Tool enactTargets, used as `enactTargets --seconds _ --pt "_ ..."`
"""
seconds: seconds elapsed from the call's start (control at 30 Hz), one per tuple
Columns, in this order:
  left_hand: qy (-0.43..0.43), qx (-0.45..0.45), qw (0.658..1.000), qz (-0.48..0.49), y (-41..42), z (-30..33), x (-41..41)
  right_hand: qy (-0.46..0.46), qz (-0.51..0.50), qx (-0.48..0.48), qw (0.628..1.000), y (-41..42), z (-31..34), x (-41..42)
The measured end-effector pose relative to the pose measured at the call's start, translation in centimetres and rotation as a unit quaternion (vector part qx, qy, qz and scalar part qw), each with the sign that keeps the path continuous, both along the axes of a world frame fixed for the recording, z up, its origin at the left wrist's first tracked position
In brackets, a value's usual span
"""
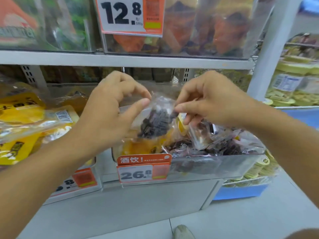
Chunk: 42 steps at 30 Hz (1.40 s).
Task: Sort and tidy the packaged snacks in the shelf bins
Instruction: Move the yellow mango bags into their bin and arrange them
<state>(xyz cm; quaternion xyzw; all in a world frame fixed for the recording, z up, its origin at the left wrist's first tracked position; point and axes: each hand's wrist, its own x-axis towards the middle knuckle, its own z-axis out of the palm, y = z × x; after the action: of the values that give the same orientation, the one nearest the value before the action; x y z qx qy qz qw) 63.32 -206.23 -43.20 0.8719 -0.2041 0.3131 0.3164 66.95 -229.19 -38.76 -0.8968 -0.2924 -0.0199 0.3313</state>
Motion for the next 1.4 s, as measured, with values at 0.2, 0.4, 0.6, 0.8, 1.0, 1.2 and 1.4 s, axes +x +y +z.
enactTargets --seconds 0.2,0.4,0.6,0.8,1.0,1.2,1.4 --pt "0.018 0.278 0.96 -0.035 -3.8 -0.2 0.6 -0.434 -0.064 -0.023 0.898 -6.1 -0.6 0.4" --pt "0.109 0.512 0.852 0.022 -5.8 -0.2 2.2 -0.394 -0.106 -0.238 0.882 -8.7 -1.8 1.9" --pt "0.183 0.538 0.823 -0.011 -6.8 -1.7 3.8 -0.406 -0.147 -0.159 0.888 -9.7 -0.8 2.6" --pt "0.234 0.252 0.934 -0.092 -4.4 -0.6 3.7 -0.359 -0.168 -0.292 0.871 -8.9 -1.8 3.3" --pt "0.1 0.003 0.993 -0.057 -5.8 -0.8 3.6 -0.313 -0.163 -0.309 0.883 -8.6 -1.9 3.7" --pt "0.041 -0.201 0.976 0.074 -6.1 -0.5 4.6 -0.314 -0.189 -0.24 0.899 -9.5 -1.8 3.0" --pt "-0.048 -0.354 0.91 0.209 -8.3 -0.4 3.9 -0.321 -0.211 -0.238 0.892 -9.6 -2.2 2.6"
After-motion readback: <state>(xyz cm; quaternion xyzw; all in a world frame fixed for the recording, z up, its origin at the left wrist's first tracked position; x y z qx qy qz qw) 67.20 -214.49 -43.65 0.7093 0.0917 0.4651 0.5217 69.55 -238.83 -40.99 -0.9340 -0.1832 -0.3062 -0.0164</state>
